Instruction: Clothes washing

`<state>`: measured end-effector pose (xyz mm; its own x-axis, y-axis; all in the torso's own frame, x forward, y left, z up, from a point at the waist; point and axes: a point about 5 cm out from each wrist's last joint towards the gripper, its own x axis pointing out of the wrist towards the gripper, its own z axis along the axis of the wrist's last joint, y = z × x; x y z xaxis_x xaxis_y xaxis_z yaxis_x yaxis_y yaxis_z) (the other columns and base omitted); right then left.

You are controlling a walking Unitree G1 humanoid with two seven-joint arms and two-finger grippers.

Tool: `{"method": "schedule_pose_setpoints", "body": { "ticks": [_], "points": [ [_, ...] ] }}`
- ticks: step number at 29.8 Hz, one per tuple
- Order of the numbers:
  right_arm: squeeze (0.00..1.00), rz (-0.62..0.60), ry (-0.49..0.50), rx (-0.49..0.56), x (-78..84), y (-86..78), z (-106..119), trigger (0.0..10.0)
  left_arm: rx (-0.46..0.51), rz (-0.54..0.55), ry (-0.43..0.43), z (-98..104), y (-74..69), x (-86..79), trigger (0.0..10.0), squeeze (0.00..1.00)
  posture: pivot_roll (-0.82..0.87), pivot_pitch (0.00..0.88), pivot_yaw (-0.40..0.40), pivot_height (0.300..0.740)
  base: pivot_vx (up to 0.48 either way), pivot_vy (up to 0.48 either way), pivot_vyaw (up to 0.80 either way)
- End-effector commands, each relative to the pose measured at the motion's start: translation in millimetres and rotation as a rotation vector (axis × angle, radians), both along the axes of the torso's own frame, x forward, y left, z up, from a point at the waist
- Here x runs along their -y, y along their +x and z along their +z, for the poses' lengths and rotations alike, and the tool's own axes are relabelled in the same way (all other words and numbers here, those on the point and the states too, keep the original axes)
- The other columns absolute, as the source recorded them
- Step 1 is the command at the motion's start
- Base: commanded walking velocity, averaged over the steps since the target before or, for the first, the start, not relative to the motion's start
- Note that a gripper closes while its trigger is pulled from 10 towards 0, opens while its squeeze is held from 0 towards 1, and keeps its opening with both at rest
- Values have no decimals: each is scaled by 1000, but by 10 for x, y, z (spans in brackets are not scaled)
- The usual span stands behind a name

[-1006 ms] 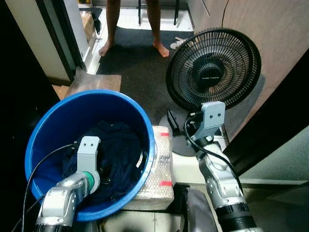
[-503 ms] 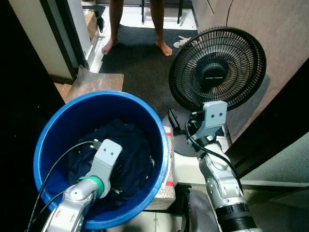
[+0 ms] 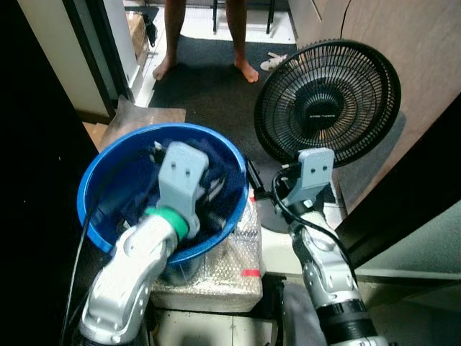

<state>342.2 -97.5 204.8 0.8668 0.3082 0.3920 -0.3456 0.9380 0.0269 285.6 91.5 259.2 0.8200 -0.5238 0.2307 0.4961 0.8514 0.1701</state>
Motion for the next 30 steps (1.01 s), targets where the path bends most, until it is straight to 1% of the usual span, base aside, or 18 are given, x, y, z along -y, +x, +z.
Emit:
{"method": "schedule_pose_setpoints", "body": {
  "ticks": [1, 2, 4, 6, 7, 9, 10, 12, 14, 15, 17, 18, 21, 22, 24, 25, 26, 30],
  "points": [
    [0, 5, 9, -1, -10, -2, -15, 10000, 105, -11, -11, 186, -62, 19, 10000, 0, 69, 188, 2, 519, 0, 0, 0],
    [0, 5, 9, -1, -10, -2, -15, 10000, 105, -11, -11, 186, -62, 19, 10000, 0, 69, 188, 2, 519, 0, 0, 0],
    [0, -1, 17, 14, 4, -2, 22, 10000, 257, 39, 103, 353, -60, -16, 10000, 0, 68, 170, 4, 519, 0, 0, 0],
    [0, -10, 27, 29, 25, -5, 57, 10000, 346, 84, 158, 479, -53, -65, 10000, 0, 65, 153, 9, 519, 0, 0, 0],
    [0, -34, 50, 63, 73, -21, 143, 10000, 422, 138, 155, 642, -51, -134, 10000, 0, 61, 135, 15, 519, 0, 0, 0],
    [0, -44, 60, 78, 93, -30, 183, 10000, 440, 149, 153, 679, -53, -150, 10000, 0, 61, 135, 15, 519, 0, 0, 0],
    [0, -52, 74, 104, 115, -59, 251, 10000, 479, 166, 124, 787, -84, -169, 10000, 0, 59, 118, 20, 519, 0, 0, 0],
    [0, -65, 94, 147, 150, -130, 355, 10000, 502, 182, 27, 938, -151, -206, 10000, 0, 57, 96, 23, 519, 0, 0, 0],
    [0, -75, 118, 182, 186, -209, 422, 10000, 441, 195, -72, 934, -159, -252, 10000, 0, 57, 83, 25, 519, 0, 0, 0],
    [0, -75, 118, 182, 186, -209, 422, 10000, 441, 195, -72, 934, -159, -252, 10000, 0, 57, 83, 25, 519, 0, 0, 0],
    [0, -82, 139, 195, 208, -260, 439, 10000, 365, 209, -110, 820, -131, -296, 10000, 0, 54, 65, 29, 519, 0, 0, 0],
    [0, -82, 139, 195, 208, -260, 439, 10000, 365, 209, -110, 820, -131, -296, 10000, 0, 54, 65, 29, 519, 0, 0, 0],
    [0, -113, 145, 202, 281, -331, 432, 10000, 210, 233, -172, 495, -108, -345, 10000, 0, 38, 33, 36, 519, 0, 0, 0],
    [0, -113, 145, 202, 281, -331, 432, 10000, 210, 233, -172, 495, -108, -345, 10000, 0, 38, 33, 36, 519, 0, 0, 0],
    [0, -138, 148, 193, 331, -334, 400, 10000, 178, 254, -160, 371, -87, -357, 10000, 0, 33, 17, 37, 519, 0, 0, 0],
    [0, -138, 148, 193, 331, -334, 400, 10000, 178, 254, -160, 371, -87, -357, 10000, 0, 33, 17, 37, 519, 0, 0, 0],
    [0, -157, 160, 180, 365, -321, 366, 10000, 159, 265, -161, 298, -36, -368, 10000, 0, 27, 8, 38, 529, 0, 0, 0],
    [0, -167, 169, 169, 371, -321, 344, 10000, 146, 285, -169, 269, 20, -391, 10000, 0, 22, 0, 38, 544, 0, 0, 0]
  ]
}}
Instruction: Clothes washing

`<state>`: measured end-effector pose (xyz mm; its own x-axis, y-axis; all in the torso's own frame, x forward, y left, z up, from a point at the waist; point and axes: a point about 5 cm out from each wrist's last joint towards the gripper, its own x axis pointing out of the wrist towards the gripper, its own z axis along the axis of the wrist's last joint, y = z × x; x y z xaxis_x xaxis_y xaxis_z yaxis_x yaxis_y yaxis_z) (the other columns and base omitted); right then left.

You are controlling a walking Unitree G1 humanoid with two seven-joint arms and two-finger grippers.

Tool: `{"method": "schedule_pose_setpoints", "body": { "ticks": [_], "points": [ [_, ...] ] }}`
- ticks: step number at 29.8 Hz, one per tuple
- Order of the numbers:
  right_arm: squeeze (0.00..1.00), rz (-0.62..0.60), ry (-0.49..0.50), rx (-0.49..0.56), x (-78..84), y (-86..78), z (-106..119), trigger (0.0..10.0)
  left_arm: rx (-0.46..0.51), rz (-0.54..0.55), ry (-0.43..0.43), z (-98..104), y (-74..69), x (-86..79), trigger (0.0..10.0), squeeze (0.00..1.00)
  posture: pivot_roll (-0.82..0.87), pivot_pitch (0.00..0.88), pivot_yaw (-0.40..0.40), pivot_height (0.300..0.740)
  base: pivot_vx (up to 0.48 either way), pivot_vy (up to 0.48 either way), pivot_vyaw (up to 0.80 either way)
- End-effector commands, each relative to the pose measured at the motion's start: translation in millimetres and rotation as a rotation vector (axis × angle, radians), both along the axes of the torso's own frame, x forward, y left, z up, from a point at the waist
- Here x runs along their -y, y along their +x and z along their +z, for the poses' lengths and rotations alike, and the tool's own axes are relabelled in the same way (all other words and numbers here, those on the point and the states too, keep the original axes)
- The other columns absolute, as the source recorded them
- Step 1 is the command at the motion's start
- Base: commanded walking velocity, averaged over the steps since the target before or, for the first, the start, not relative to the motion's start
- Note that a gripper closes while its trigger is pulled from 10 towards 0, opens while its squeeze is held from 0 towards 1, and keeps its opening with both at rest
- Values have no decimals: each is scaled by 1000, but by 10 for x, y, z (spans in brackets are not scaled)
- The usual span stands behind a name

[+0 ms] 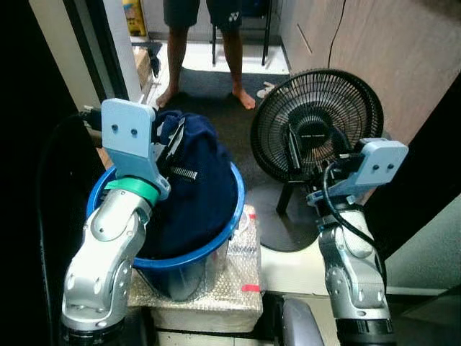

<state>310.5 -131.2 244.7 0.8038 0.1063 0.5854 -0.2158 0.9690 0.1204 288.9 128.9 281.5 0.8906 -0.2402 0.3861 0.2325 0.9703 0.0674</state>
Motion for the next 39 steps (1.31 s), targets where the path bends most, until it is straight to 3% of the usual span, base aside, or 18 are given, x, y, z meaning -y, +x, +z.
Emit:
{"method": "schedule_pose_setpoints", "body": {
  "ticks": [1, 39],
  "points": [
    [0, -15, 28, -30, 35, -1, -64, 10000, 36, 18, -8, 56, -3, -22, 10000, 0, 26, 0, 39, 549, 0, 0, 0],
    [0, -18, 44, -54, 34, 15, -65, 10000, 36, 40, 3, 67, 58, -52, 10000, 0, 33, 4, 39, 655, 0, 0, 0]
  ]
}}
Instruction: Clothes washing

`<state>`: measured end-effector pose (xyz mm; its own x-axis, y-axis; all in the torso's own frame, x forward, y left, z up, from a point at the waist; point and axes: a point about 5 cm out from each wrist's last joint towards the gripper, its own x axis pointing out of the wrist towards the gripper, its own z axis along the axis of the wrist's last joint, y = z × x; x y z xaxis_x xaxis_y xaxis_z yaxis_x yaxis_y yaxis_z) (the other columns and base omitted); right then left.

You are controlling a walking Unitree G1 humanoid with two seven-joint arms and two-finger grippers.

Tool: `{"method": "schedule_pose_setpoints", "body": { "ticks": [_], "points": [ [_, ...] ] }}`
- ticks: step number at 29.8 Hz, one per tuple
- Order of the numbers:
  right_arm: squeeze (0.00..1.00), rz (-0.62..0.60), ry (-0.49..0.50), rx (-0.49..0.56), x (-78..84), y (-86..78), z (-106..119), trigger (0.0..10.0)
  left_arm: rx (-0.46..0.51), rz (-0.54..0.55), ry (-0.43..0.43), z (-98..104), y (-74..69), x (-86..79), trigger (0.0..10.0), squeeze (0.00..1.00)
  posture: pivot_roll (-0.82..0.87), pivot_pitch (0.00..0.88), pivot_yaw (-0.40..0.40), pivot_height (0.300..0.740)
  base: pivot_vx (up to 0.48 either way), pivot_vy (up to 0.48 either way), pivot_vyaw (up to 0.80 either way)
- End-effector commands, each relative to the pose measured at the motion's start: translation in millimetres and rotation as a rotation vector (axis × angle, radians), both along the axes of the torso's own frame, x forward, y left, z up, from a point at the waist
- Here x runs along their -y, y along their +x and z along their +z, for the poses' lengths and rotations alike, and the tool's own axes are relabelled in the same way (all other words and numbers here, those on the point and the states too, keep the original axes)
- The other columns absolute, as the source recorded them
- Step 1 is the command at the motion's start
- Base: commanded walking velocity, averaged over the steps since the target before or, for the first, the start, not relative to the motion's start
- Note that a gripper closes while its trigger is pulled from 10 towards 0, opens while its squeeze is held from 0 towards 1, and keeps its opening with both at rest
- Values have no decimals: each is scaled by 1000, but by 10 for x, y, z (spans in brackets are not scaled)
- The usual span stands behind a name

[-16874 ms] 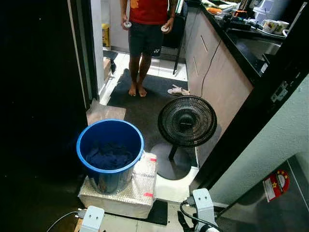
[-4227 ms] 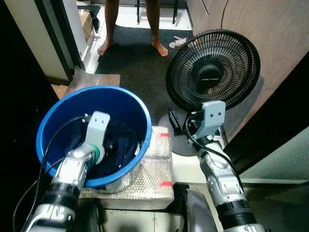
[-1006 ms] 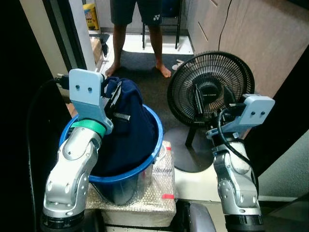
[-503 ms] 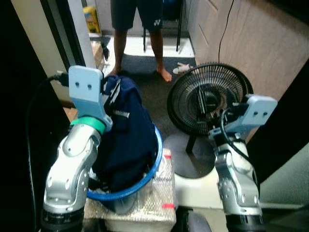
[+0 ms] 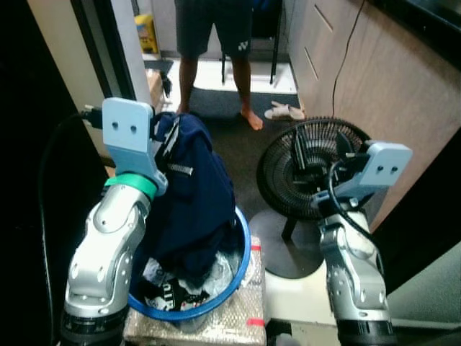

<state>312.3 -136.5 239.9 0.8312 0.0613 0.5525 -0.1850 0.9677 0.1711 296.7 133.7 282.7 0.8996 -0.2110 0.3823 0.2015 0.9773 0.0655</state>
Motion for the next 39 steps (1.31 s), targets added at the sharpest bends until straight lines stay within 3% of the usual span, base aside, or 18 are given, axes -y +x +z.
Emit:
{"method": "schedule_pose_setpoints", "body": {
  "ticks": [1, 24, 39],
  "points": [
    [0, 8, 0, -11, -19, -4, -17, 10000, 39, 8, 4, 51, -19, -4, 10000, 0, 32, 4, 37, 660, 0, 0, 0],
    [0, 1, -11, -34, -22, 14, -49, 10000, 13, 18, 0, -24, 3, -3, 10000, 0, 31, 9, 30, 728, 0, 0, 0],
    [0, -29, -24, -70, -27, 32, -141, 10000, -16, 13, 6, -104, 18, 13, 10000, 0, 32, 15, 31, 728, 0, 0, 0]
  ]
}}
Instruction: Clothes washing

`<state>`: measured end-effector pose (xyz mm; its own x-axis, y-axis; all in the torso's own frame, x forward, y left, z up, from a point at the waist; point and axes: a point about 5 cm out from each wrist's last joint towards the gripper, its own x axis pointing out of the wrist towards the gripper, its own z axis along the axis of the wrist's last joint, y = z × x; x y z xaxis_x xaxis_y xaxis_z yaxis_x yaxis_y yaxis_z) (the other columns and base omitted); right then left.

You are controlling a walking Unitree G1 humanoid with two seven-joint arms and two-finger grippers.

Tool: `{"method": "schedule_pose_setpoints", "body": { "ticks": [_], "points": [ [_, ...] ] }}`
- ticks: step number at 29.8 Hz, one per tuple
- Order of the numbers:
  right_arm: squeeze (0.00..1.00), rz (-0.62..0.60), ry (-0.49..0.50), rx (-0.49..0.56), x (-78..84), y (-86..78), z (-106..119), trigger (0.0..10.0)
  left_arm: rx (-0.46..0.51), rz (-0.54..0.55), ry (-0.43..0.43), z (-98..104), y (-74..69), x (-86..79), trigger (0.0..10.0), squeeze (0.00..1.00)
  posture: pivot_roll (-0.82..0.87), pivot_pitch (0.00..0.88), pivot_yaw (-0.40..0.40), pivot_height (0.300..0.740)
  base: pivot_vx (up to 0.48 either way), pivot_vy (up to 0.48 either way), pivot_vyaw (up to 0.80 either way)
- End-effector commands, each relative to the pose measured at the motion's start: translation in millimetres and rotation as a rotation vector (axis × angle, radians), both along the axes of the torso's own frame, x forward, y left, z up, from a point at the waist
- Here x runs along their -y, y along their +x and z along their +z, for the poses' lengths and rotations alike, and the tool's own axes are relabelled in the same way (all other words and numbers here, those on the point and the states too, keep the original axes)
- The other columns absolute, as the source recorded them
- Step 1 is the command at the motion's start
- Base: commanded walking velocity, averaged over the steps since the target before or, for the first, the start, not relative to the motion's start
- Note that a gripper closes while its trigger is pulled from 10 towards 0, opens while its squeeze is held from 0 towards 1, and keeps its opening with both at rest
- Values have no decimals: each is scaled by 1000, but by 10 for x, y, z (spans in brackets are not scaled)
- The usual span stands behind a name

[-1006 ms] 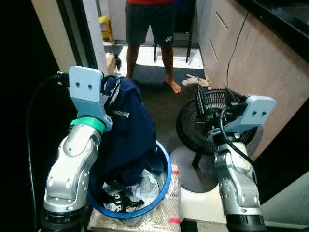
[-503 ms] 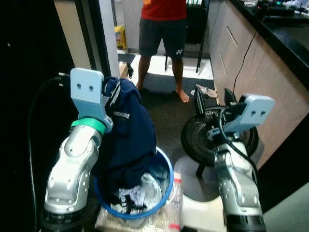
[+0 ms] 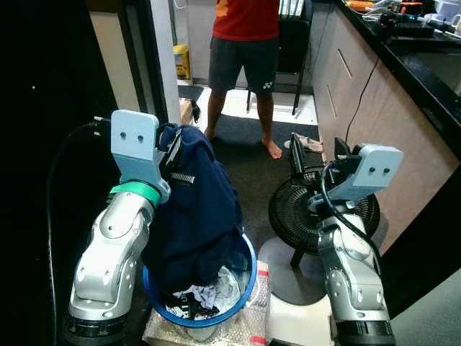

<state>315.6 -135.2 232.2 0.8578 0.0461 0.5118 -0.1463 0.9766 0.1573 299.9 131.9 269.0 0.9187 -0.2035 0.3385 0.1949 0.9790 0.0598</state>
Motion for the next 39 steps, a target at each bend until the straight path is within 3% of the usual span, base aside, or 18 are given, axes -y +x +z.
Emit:
{"method": "schedule_pose_setpoints", "body": {
  "ticks": [1, 28, 39],
  "points": [
    [0, 3, 1, -24, -13, -1, -65, 10000, 31, 2, 2, 32, -13, -5, 10000, 0, 31, 14, 32, 728, 0, 0, 0],
    [0, 4, -1, -22, -11, 6, -66, 10000, 32, -1, 3, 31, -16, 3, 10000, 0, 30, 10, 32, 728, -261, 0, 0],
    [0, 3, 5, -27, -4, 8, -72, 10000, 31, -2, 1, 31, -14, 7, 10000, 0, 28, 15, 32, 728, -271, 0, -540]
  ]
}}
